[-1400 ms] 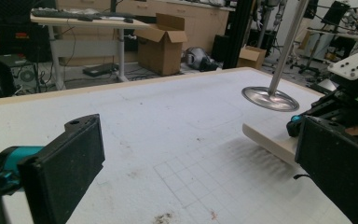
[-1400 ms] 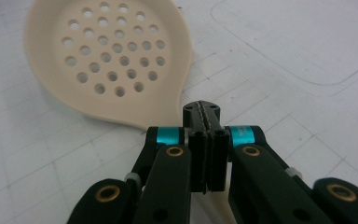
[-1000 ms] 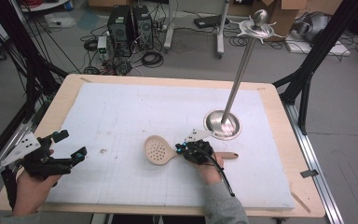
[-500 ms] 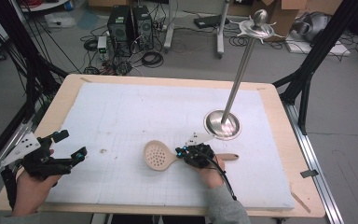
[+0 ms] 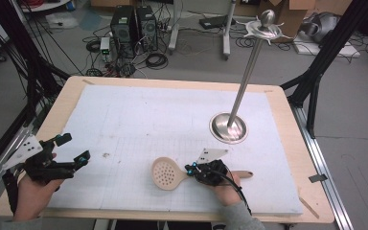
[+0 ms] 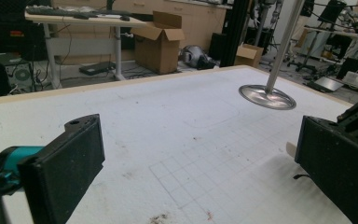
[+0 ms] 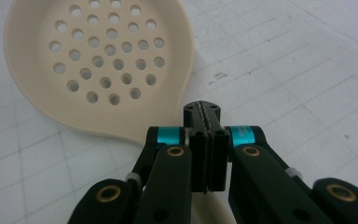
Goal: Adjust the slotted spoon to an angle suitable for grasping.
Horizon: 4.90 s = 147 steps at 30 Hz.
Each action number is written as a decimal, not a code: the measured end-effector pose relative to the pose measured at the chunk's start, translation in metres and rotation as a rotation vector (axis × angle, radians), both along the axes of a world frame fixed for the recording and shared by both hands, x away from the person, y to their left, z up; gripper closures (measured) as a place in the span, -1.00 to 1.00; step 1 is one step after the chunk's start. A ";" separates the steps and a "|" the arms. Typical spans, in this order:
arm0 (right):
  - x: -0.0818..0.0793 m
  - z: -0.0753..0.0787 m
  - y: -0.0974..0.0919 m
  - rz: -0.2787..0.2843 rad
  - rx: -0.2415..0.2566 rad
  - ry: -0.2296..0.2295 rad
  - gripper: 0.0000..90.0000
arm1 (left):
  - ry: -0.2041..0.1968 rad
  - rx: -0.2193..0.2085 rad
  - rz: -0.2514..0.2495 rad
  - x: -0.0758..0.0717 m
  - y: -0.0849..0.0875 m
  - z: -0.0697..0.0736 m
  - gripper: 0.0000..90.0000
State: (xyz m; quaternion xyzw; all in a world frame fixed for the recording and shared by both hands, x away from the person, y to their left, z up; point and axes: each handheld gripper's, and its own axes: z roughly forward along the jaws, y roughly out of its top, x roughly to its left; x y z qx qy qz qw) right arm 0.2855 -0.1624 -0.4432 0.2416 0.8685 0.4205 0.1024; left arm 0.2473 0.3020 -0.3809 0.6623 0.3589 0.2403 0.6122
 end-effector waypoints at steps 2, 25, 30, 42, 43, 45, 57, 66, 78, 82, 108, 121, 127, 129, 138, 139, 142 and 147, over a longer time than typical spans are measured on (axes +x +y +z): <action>-0.002 0.000 -0.001 0.006 -0.006 -0.007 1.00 | -0.001 -0.002 -0.001 0.001 -0.002 0.000 -0.96; -0.035 0.009 -0.094 -0.193 0.055 -0.019 1.00 | -0.024 -0.010 -0.042 0.013 -0.016 0.004 -0.96; -0.039 0.004 -0.116 -0.230 0.075 0.006 1.00 | -0.017 -0.010 -0.047 0.015 -0.019 0.003 -0.96; -0.039 -0.003 -0.125 -0.229 0.043 0.028 1.00 | -0.012 -0.006 -0.052 0.016 -0.021 0.002 -0.96; -0.037 -0.004 -0.124 -0.232 0.043 0.029 1.00 | -0.012 -0.005 -0.051 0.015 -0.021 0.001 -0.96; -0.033 -0.005 -0.122 -0.233 0.033 0.024 1.00 | -0.012 -0.004 -0.048 0.014 -0.021 0.001 -0.96; -0.005 -0.006 -0.095 -0.284 -0.024 -0.003 1.00 | -0.009 -0.002 -0.024 0.008 -0.013 0.000 -0.96; 0.008 -0.006 -0.082 -0.310 -0.027 -0.007 1.00 | -0.011 -0.002 -0.019 0.006 -0.010 0.001 -0.96; 0.001 0.009 -0.031 -0.182 0.023 -0.061 1.00 | -0.010 -0.003 -0.018 0.005 -0.009 0.001 -0.96; 0.004 0.010 -0.002 -0.132 0.029 -0.049 1.00 | -0.012 0.000 -0.022 0.005 -0.009 0.001 -0.96; -0.012 -0.005 0.006 -0.013 -0.026 -0.003 1.00 | -0.009 -0.002 -0.020 0.004 -0.008 0.001 -0.96; -0.038 -0.003 -0.019 0.007 -0.053 -0.010 1.00 | -0.009 -0.003 -0.024 0.006 -0.010 0.001 -0.96; -0.033 0.009 -0.042 -0.046 0.015 -0.059 1.00 | -0.010 -0.004 -0.031 0.007 -0.011 0.001 -0.96; -0.029 0.013 -0.062 -0.109 0.028 -0.061 1.00 | -0.009 -0.006 -0.027 0.007 -0.011 0.001 -0.96; -0.018 -0.005 -0.114 -0.278 0.011 -0.012 1.00 | -0.007 -0.001 -0.027 0.006 -0.011 0.000 -0.96; -0.017 -0.004 -0.114 -0.282 0.008 -0.014 1.00 | -0.007 -0.002 -0.027 0.006 -0.011 0.000 -0.96; -0.015 -0.005 -0.108 -0.268 -0.033 -0.024 1.00 | -0.005 0.000 -0.025 0.006 -0.010 0.000 -0.96; -0.011 -0.005 -0.101 -0.271 -0.039 -0.032 1.00 | -0.006 -0.001 -0.021 0.005 -0.010 0.000 -0.96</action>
